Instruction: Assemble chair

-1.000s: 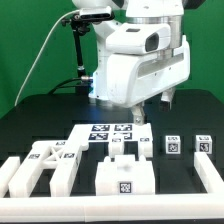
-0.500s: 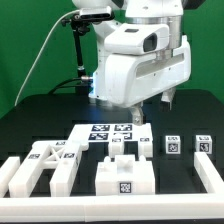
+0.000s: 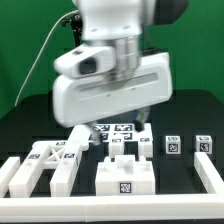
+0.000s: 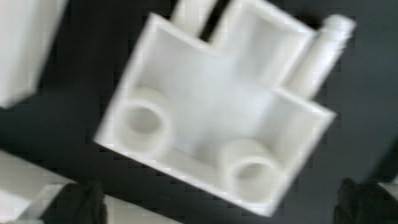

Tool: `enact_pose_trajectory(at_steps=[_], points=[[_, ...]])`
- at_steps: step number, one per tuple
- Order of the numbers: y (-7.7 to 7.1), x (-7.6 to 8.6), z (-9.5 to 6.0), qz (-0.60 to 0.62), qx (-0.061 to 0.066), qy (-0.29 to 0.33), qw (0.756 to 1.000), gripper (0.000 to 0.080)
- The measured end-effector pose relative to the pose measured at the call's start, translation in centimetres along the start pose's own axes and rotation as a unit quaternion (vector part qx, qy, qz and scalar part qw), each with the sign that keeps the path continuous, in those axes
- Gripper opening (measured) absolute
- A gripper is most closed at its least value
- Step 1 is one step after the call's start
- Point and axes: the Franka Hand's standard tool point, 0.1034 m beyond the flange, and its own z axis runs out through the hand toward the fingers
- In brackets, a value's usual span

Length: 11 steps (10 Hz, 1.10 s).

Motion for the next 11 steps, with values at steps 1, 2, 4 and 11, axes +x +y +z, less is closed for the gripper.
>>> enact_pose_trajectory(at_steps=[1,2,4,11], points=[[-0.4,0.1,0.0,0.037,0.001,0.0,0.999,0.0649],[-0.5,0.2,0.1,0.064,0.001,0.0,0.998,0.0649],[-0.4,0.0,0.3,0.132,0.005,0.0,0.991,0.0649],[1.5,-1.4,6.9,0.2,-0.006,0.013,0.98,0.0649]])
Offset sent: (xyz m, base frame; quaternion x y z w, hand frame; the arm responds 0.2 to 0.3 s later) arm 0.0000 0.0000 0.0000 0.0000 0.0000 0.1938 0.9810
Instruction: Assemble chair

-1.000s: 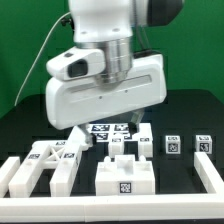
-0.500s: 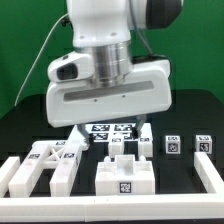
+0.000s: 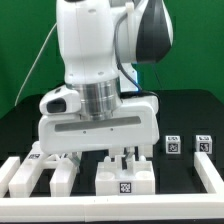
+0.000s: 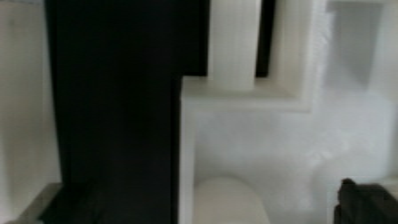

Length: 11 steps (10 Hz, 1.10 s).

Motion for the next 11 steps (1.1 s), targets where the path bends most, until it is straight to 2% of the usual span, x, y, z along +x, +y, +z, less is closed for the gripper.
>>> enact_pose_trajectory(at_steps=[3,5,6,7,8,11], points=[[-0.14,0.04,0.19,-0.002,-0.001,0.001,1.0,0.0637],[-0.14,0.04,0.19,-0.002,-0.001,0.001,1.0,0.028],[-0.14,0.04,0.2,-0.002,-0.001,0.001,1.0,0.0143],[-0.14,0.04,0.2,-0.002,-0.001,0.001,1.0,0.0143],[-0.14,0.04,0.2,-0.002,-0.001,0.001,1.0,0.0032],[-0.14,0.05,0.2,-0.002,-0.001,0.001,1.0,0.0027]])
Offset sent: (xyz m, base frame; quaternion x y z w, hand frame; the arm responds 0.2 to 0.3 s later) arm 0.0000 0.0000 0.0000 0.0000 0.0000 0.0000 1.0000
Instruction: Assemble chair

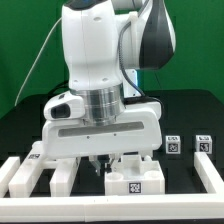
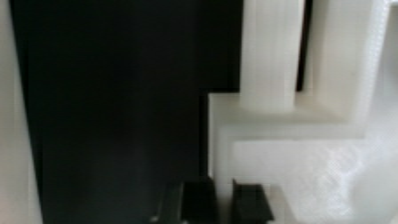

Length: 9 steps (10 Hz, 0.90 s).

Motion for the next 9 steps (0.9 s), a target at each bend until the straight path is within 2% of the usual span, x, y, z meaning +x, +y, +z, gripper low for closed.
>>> enact_pose_trajectory(at_steps=[5,9], points=[[-0.1,0.1,0.0,0.003,0.0,0.0,1.0,0.0027],[-4.0,3.0,-0.1,0.0,0.002,0.012,1.0,0.0028]])
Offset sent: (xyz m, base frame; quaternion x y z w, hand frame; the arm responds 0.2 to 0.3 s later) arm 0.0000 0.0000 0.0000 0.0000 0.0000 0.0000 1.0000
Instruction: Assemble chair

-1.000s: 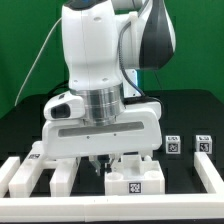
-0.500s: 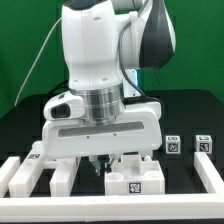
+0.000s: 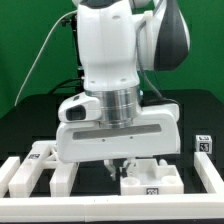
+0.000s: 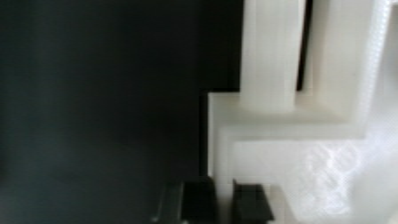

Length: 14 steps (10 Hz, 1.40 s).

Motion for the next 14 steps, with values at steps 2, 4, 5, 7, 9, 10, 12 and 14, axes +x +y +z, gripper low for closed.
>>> enact_pose_trajectory(at_steps=[2,4,5,7,9,10,12,14], points=[[-1.5,1.2,0.1,-0.005,0.001,0.007,1.0,0.0028],[-3.0,1.7,0.3,-0.004,0.001,0.009,1.0,0.0028],[-3.0,1.8,0.4,-0.004,0.001,0.002,1.0,0.0028],[-3.1,1.8,0.5,0.011,0.002,-0.005,1.0,0.0028],[-3.1,1.7,0.5,0.011,0.002,-0.005,1.0,0.0124],[-3.1,1.7,0.5,0.011,0.002,-0.005,1.0,0.0124],[-3.1,1.7,0.5,0.011,0.002,-0.005,1.0,0.0446],[-3.1,1.7,0.5,0.01,0.002,-0.005,1.0,0.0579]])
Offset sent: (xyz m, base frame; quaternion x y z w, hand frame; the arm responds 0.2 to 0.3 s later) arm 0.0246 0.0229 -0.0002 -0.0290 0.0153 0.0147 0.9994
